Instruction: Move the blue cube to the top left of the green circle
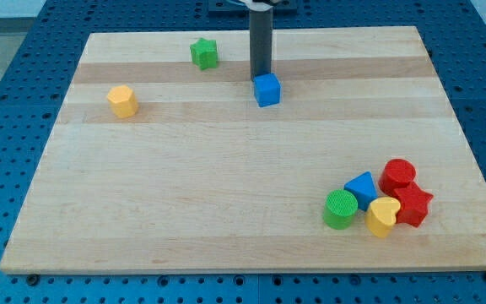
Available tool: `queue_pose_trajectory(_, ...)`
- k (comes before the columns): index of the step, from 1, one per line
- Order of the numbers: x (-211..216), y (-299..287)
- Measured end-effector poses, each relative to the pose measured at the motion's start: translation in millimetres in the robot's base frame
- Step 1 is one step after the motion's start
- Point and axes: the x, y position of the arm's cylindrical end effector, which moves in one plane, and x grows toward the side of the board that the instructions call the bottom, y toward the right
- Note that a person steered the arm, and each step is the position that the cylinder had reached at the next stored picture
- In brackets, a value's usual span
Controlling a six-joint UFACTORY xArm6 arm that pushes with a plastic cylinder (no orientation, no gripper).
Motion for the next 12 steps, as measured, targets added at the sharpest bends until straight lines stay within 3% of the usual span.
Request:
queue_pose_trajectory(9,173.5,38.6)
queue_pose_trajectory(12,185.5,36.3)
